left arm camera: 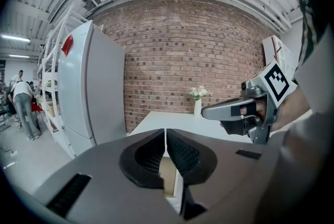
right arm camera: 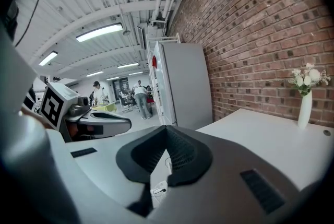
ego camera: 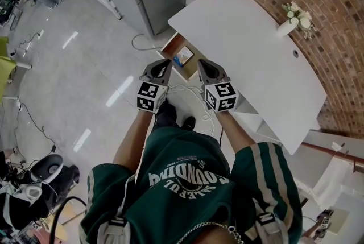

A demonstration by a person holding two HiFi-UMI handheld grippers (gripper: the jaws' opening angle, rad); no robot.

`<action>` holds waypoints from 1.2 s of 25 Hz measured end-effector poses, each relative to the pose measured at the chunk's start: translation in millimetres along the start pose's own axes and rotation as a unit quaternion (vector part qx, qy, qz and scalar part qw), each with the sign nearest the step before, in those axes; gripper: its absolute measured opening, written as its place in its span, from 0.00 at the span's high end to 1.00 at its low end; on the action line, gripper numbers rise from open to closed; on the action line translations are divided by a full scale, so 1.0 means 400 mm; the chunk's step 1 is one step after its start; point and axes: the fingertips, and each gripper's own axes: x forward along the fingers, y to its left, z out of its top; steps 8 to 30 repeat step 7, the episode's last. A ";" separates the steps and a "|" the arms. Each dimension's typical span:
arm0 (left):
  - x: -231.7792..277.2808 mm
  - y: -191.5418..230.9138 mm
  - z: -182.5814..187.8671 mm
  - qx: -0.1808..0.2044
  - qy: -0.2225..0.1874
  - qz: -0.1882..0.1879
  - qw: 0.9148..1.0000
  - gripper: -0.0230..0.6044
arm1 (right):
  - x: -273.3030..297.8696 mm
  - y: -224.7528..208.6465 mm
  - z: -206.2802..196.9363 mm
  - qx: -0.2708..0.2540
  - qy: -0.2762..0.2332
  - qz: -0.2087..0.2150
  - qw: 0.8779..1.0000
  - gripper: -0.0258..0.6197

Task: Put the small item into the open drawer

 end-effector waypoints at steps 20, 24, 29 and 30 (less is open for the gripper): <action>-0.001 0.001 0.000 0.000 0.001 0.001 1.000 0.92 | 0.001 0.000 0.005 0.000 -0.002 0.001 1.000 0.92; -0.001 0.001 0.000 0.000 0.001 0.001 1.000 0.92 | 0.001 0.000 0.005 0.000 -0.002 0.001 1.000 0.92; -0.001 0.001 0.000 0.000 0.001 0.001 1.000 0.92 | 0.001 0.000 0.005 0.000 -0.002 0.001 1.000 0.92; -0.001 0.001 0.000 0.000 0.001 0.001 1.000 0.92 | 0.001 0.000 0.005 0.000 -0.002 0.001 1.000 0.92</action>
